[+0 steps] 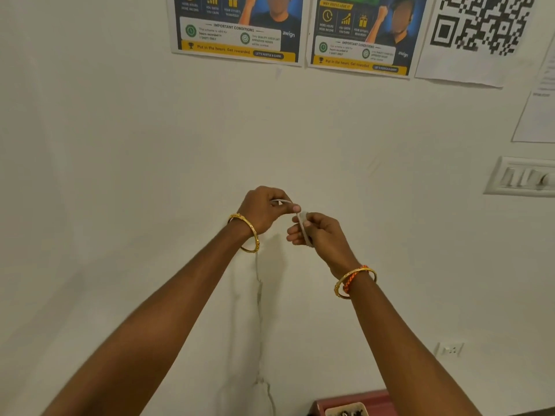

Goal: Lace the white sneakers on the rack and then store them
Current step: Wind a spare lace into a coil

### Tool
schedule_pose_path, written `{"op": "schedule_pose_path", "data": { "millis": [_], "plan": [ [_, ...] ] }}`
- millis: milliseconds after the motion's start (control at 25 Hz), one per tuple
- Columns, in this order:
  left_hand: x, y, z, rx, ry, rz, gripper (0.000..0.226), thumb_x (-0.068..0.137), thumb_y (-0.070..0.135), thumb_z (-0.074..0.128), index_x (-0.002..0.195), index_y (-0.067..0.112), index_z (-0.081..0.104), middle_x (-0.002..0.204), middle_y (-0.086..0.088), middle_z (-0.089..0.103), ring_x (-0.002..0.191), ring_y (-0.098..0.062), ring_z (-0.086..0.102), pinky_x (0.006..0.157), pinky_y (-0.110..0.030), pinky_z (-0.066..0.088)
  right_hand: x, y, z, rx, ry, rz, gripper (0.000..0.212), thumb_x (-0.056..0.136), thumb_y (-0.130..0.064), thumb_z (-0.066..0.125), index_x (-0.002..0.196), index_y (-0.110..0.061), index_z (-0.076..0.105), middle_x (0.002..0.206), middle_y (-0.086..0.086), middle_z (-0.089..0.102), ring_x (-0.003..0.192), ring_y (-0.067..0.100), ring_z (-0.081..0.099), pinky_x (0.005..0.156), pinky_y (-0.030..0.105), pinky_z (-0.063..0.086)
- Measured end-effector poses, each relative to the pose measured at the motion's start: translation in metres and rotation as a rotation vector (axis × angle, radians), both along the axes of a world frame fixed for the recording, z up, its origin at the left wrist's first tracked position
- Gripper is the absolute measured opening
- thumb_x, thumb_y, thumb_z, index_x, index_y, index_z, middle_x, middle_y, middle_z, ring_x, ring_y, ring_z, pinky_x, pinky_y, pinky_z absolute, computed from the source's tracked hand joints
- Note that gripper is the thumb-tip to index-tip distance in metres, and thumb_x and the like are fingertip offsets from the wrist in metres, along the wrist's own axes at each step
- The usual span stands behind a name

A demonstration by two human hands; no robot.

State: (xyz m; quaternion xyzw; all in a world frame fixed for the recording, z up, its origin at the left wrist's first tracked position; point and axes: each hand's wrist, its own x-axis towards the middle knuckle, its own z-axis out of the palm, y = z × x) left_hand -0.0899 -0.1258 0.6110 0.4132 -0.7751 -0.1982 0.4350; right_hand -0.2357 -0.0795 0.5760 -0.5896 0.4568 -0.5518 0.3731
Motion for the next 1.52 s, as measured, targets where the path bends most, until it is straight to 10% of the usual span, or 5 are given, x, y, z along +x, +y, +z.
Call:
{"op": "schedule_pose_path", "data": {
  "millis": [320, 560, 1080, 1280, 1520],
  "plan": [
    [-0.012, 0.013, -0.015, 0.384, 0.352, -0.232, 0.031, 0.095, 0.037, 0.05, 0.072, 0.023, 0.065, 0.05, 0.006, 0.03, 0.047, -0.011, 0.024, 0.045, -0.02, 0.023, -0.005, 0.025, 0.048, 0.159, -0.801, 0.476, 0.03, 0.093, -0.004, 0.029, 0.094, 0.003, 0.058, 0.062, 0.002, 0.049, 0.048, 0.009, 0.047, 0.049, 0.019, 0.045],
    [-0.018, 0.032, -0.02, 0.382, 0.135, -0.316, 0.037, 0.097, 0.04, 0.043, 0.082, 0.017, 0.066, 0.053, 0.001, 0.026, 0.044, -0.01, 0.022, 0.045, -0.021, 0.023, 0.0, 0.013, 0.051, -0.037, -1.101, 0.241, 0.028, 0.098, -0.001, 0.033, 0.095, 0.005, 0.06, 0.078, 0.011, 0.07, 0.07, 0.017, 0.07, 0.068, 0.024, 0.058],
    [-0.011, 0.012, 0.005, -0.002, -0.046, -0.084, 0.027, 0.077, 0.042, 0.071, 0.072, 0.016, 0.071, 0.062, -0.003, 0.061, 0.057, -0.011, 0.046, 0.055, -0.018, 0.037, -0.014, 0.007, 0.015, -0.099, 0.21, -0.173, 0.026, 0.092, -0.006, 0.042, 0.086, 0.003, 0.065, 0.066, 0.007, 0.065, 0.053, 0.014, 0.06, 0.058, 0.026, 0.052],
    [-0.013, 0.011, -0.012, 0.099, 0.089, -0.163, 0.03, 0.079, 0.046, 0.068, 0.072, 0.018, 0.072, 0.059, 0.008, 0.063, 0.058, -0.004, 0.054, 0.06, -0.017, 0.042, -0.026, 0.02, 0.031, 0.148, 0.111, 0.014, 0.035, 0.089, -0.014, 0.036, 0.069, -0.002, 0.062, 0.046, 0.0, 0.043, 0.041, 0.012, 0.035, 0.044, 0.023, 0.031],
    [-0.016, 0.02, -0.023, 0.348, 0.237, -0.238, 0.04, 0.091, 0.049, 0.048, 0.075, 0.018, 0.068, 0.055, 0.0, 0.024, 0.045, -0.011, 0.02, 0.044, -0.021, 0.021, -0.03, 0.031, 0.042, 0.248, -0.615, 0.381, 0.03, 0.091, -0.017, 0.035, 0.072, -0.004, 0.054, 0.047, -0.004, 0.035, 0.035, 0.006, 0.029, 0.037, 0.017, 0.027]
  ]
}}
